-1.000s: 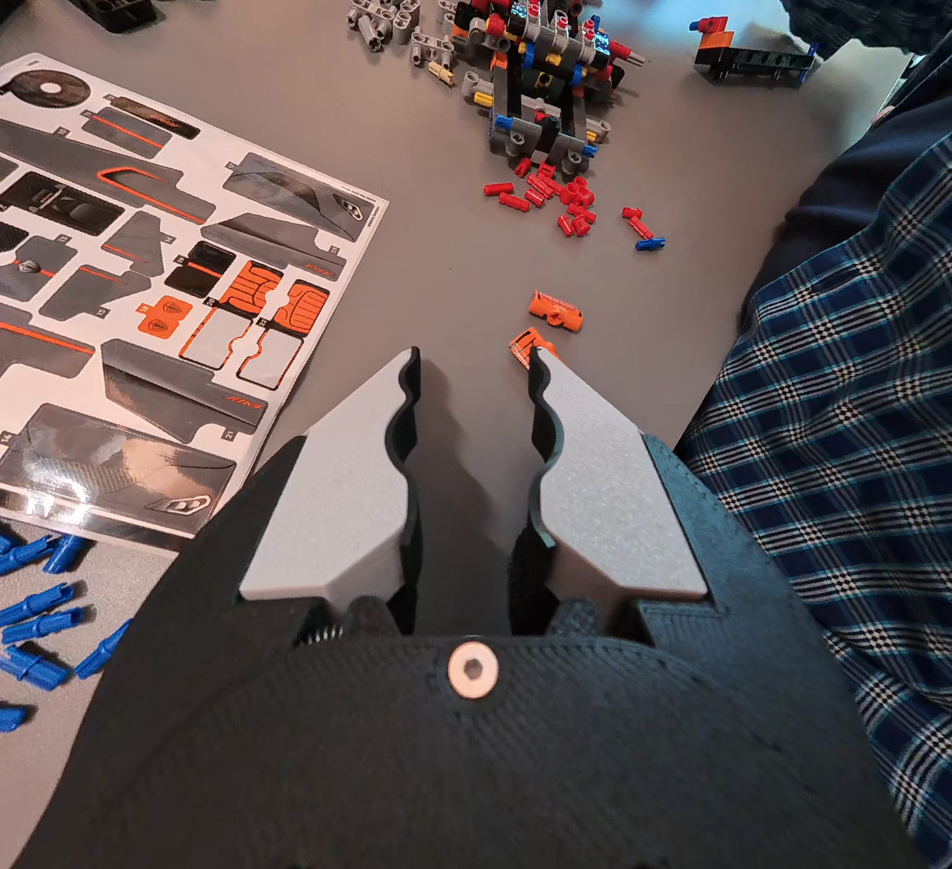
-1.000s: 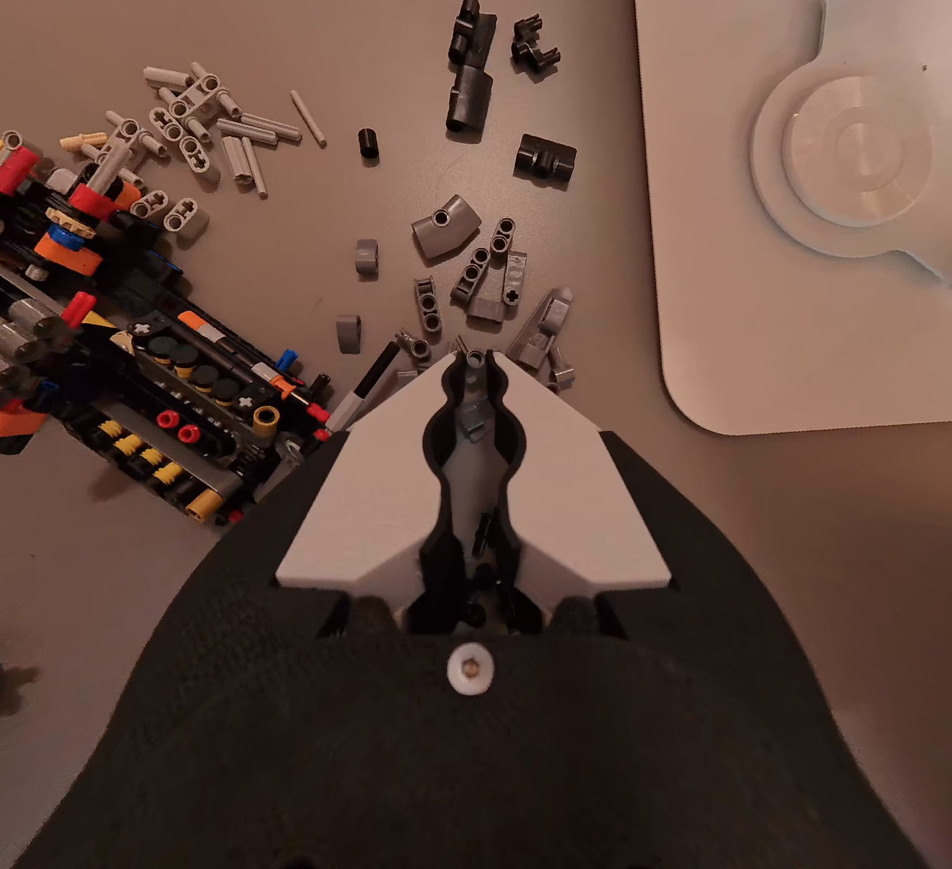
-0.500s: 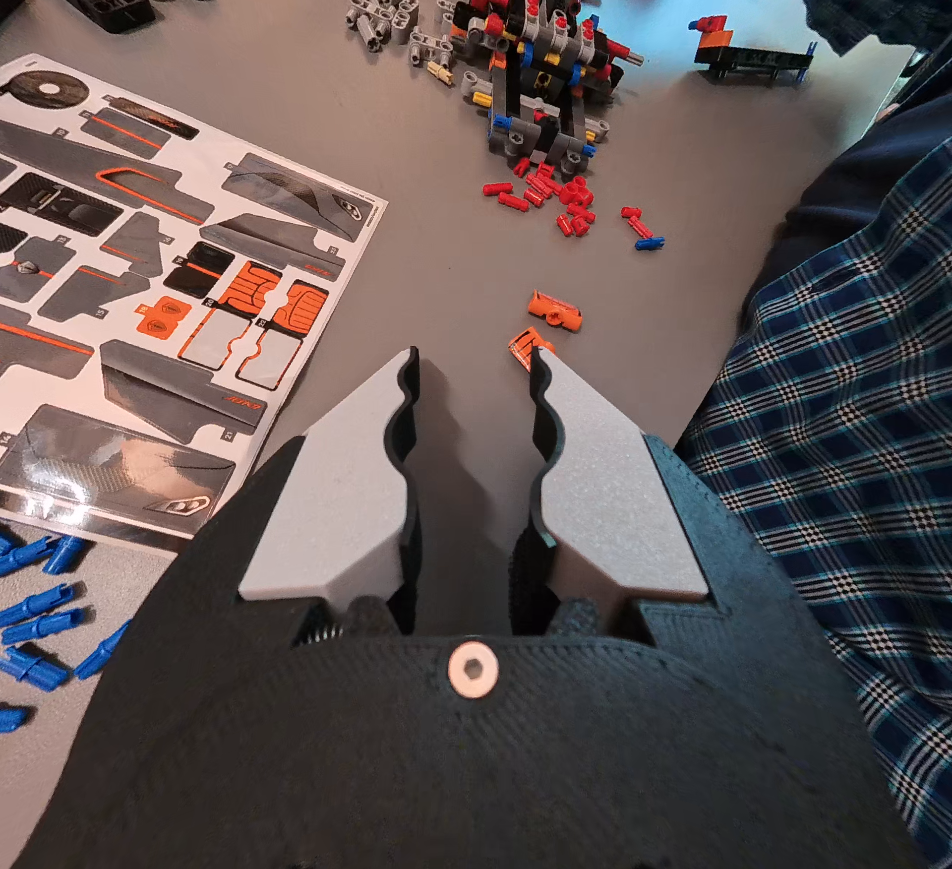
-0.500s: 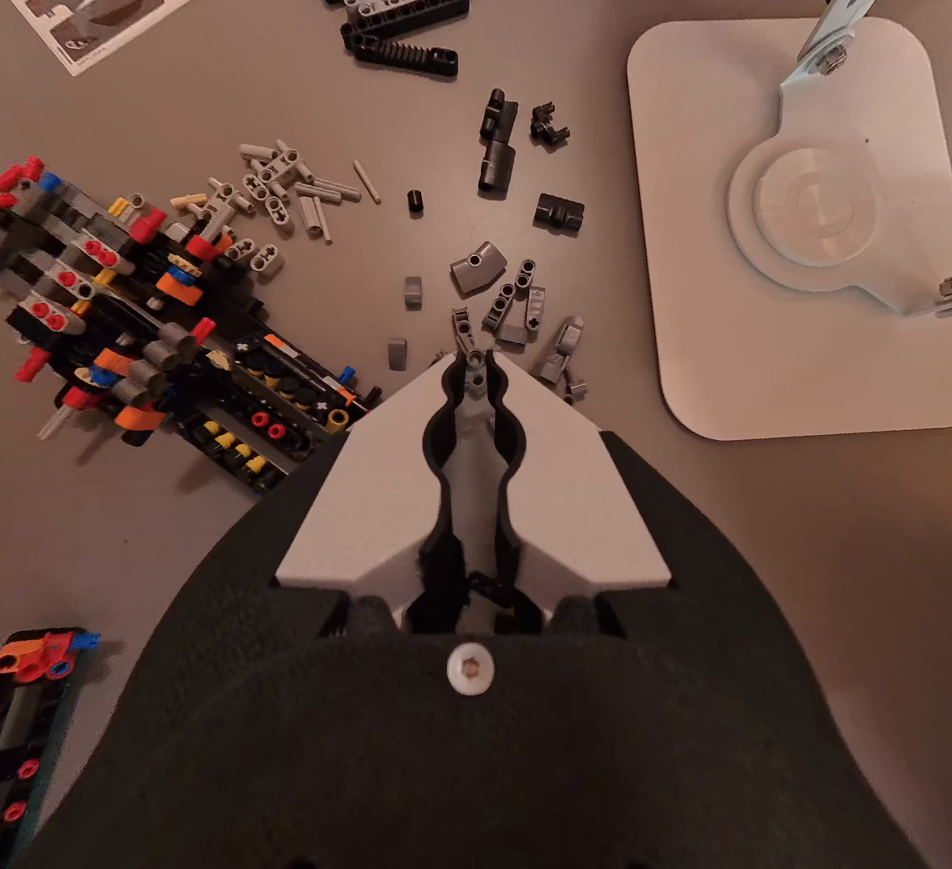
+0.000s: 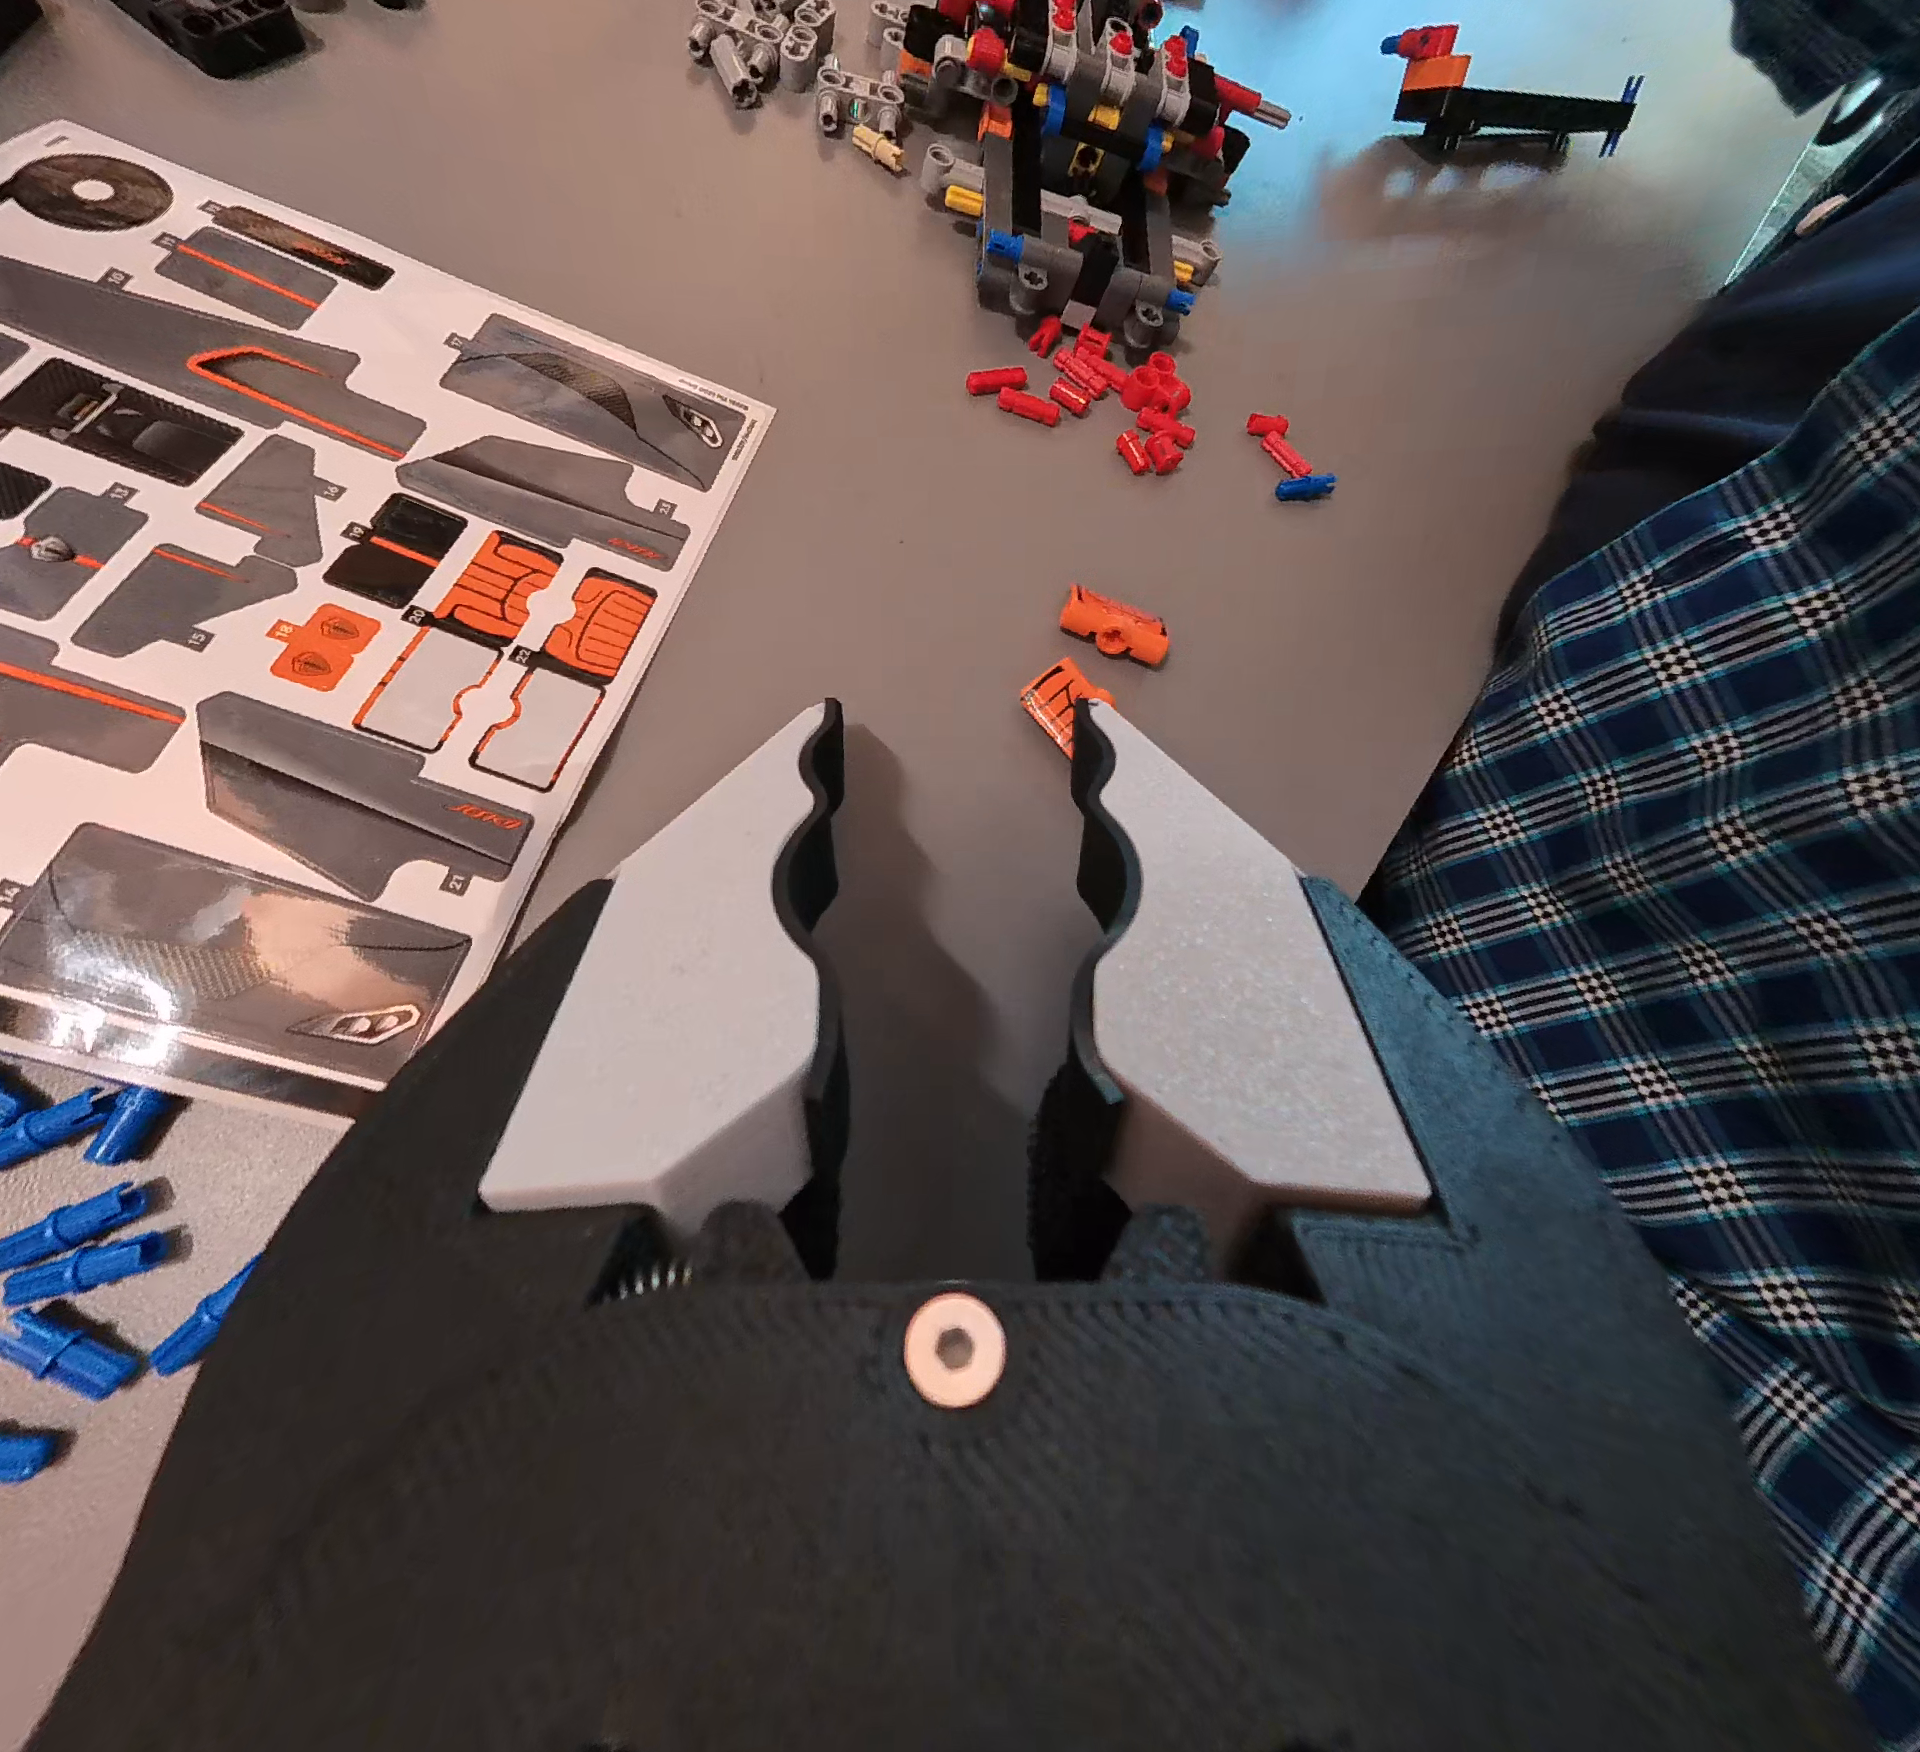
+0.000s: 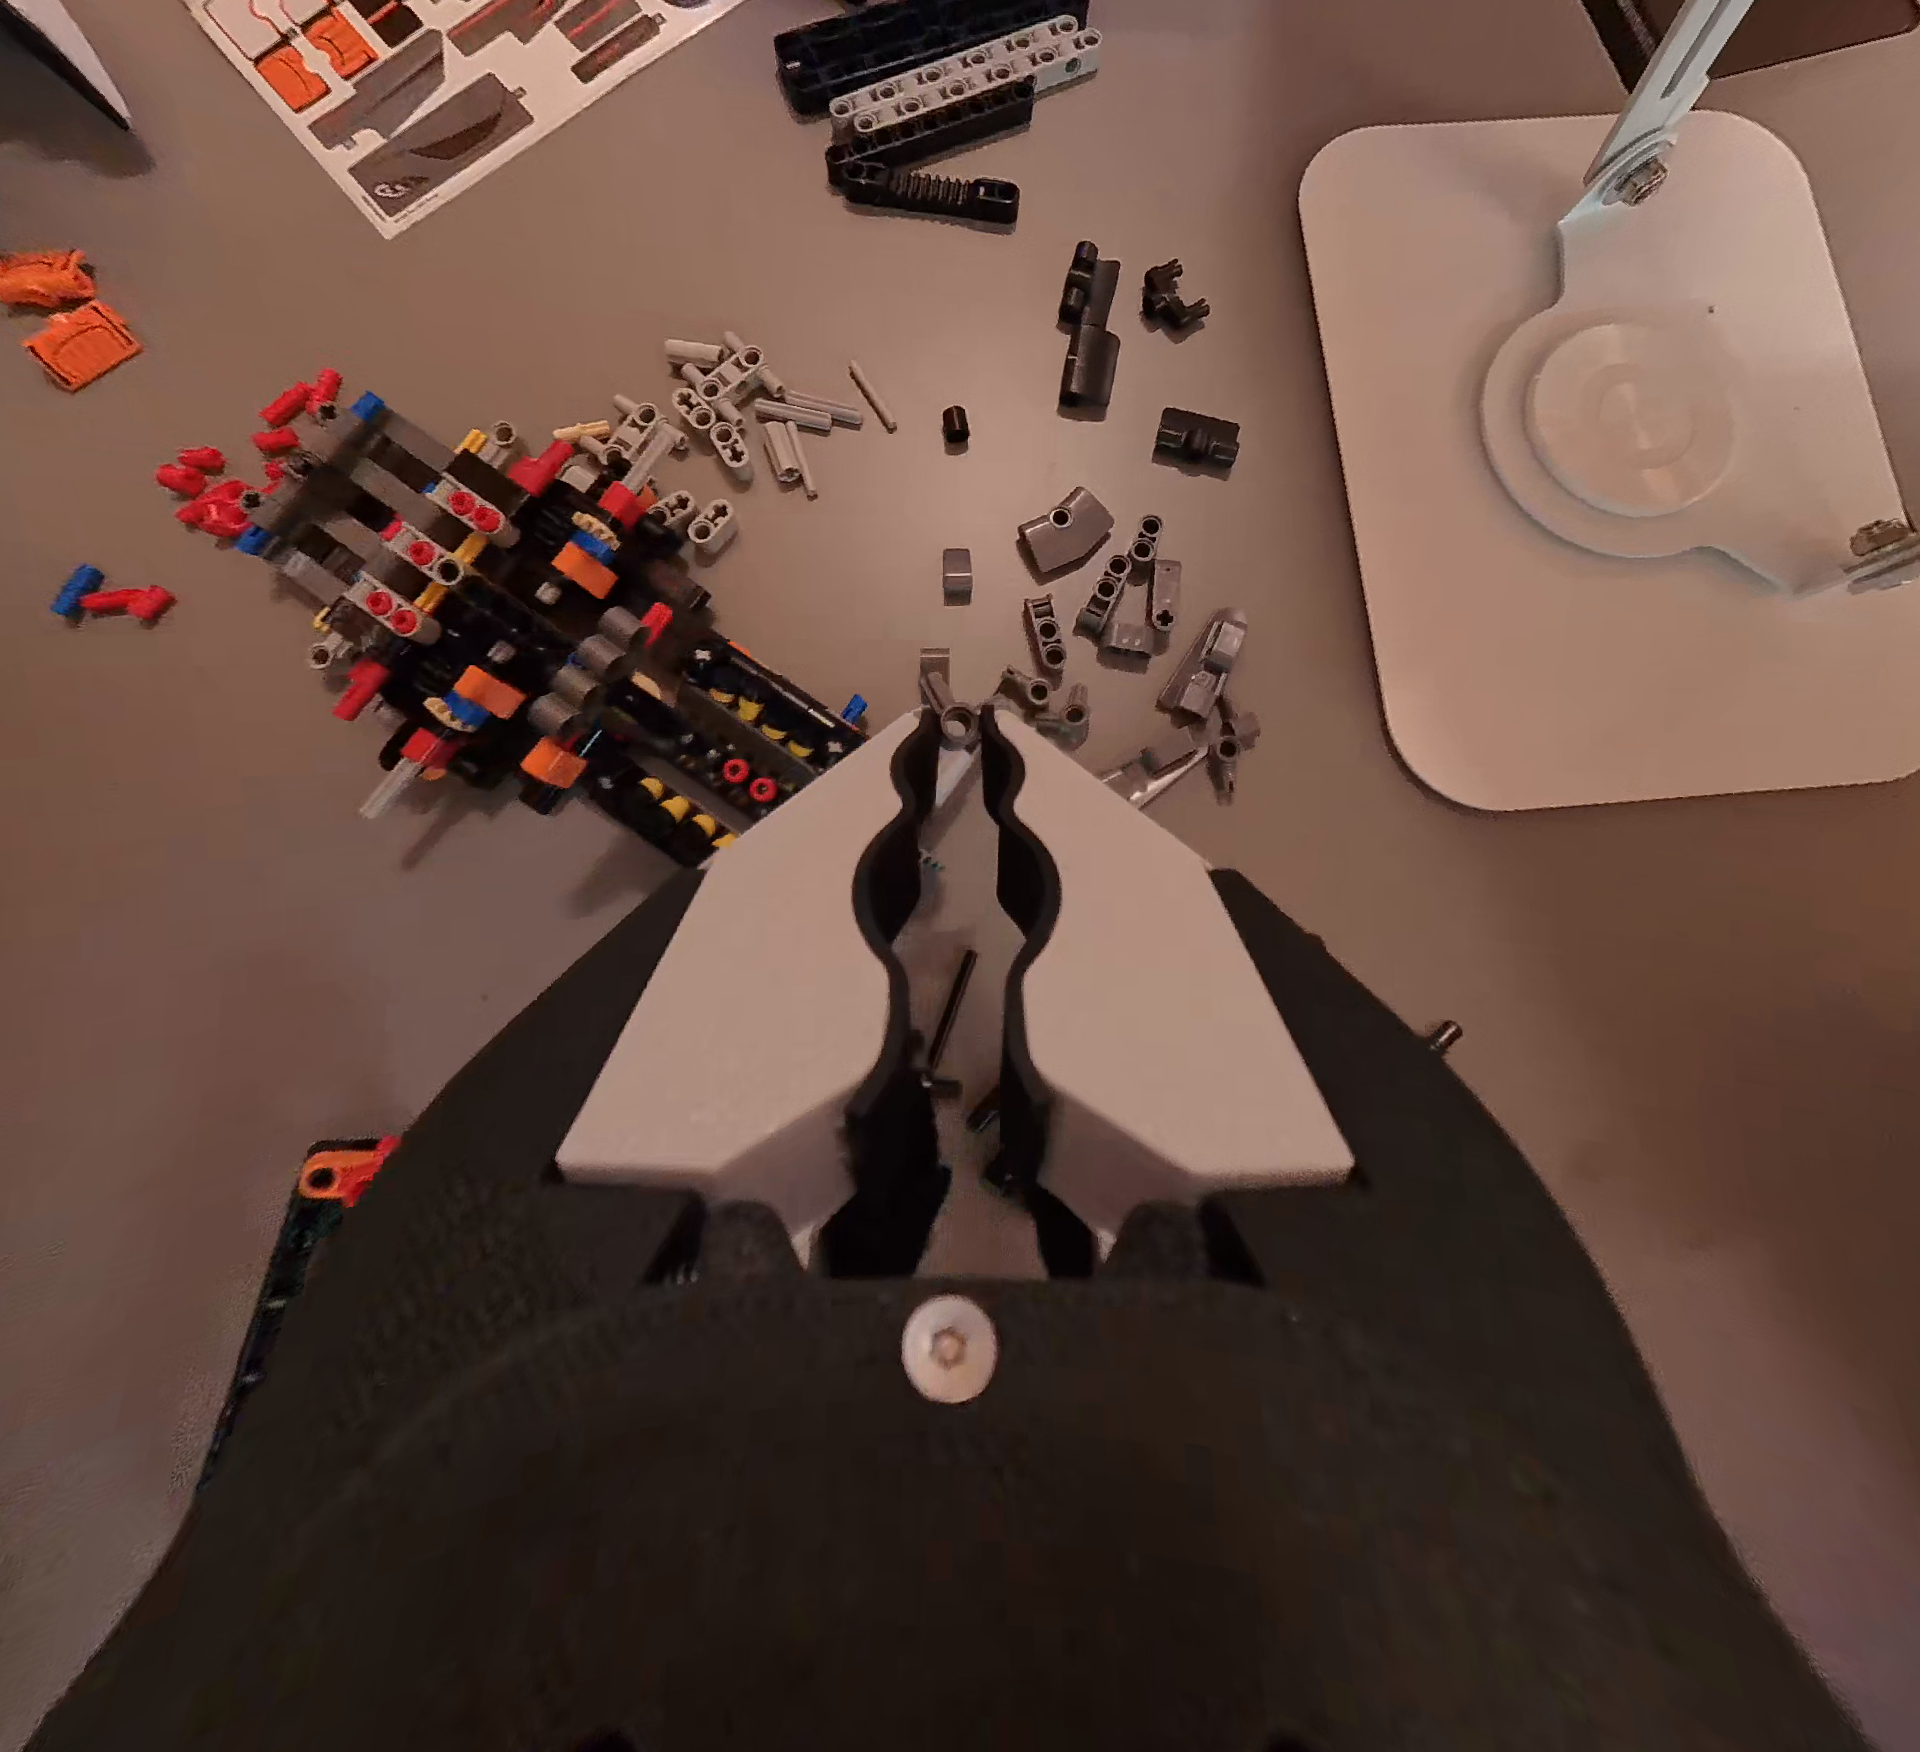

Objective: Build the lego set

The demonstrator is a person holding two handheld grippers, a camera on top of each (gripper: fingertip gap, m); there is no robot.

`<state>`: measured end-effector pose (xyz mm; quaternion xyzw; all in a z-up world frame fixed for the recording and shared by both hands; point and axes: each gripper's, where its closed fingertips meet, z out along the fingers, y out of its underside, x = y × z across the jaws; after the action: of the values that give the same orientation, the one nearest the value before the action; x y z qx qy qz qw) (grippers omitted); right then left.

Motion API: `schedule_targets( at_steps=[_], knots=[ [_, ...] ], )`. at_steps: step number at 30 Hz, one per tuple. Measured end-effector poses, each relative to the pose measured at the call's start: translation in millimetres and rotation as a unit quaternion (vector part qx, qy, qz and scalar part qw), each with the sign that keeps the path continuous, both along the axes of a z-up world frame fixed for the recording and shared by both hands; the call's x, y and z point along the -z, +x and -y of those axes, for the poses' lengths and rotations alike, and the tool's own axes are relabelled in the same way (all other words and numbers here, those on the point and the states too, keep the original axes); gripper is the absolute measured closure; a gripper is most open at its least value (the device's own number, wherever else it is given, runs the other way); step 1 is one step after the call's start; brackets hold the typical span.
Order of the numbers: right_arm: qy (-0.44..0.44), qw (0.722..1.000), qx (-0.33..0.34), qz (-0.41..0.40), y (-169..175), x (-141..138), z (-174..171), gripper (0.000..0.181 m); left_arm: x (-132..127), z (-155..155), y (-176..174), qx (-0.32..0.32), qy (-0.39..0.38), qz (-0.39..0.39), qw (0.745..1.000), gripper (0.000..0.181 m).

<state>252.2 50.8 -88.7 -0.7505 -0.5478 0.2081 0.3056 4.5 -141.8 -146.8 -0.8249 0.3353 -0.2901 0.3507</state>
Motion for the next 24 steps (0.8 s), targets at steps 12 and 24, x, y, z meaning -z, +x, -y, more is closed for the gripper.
schedule_targets(
  at_steps=[12, 24],
  knots=[
    [0.002, 1.000, 0.018, -0.012, 12, -16, 36, 0.176, 1, 0, 0, 0.001, 0.001, -0.003, 1.000, 0.135],
    [-0.006, 0.999, 0.012, -0.048, -2, -35, 95, 0.176, -3, 1, 0, 0.002, 0.007, 0.006, 1.000, 0.133]
  ],
)
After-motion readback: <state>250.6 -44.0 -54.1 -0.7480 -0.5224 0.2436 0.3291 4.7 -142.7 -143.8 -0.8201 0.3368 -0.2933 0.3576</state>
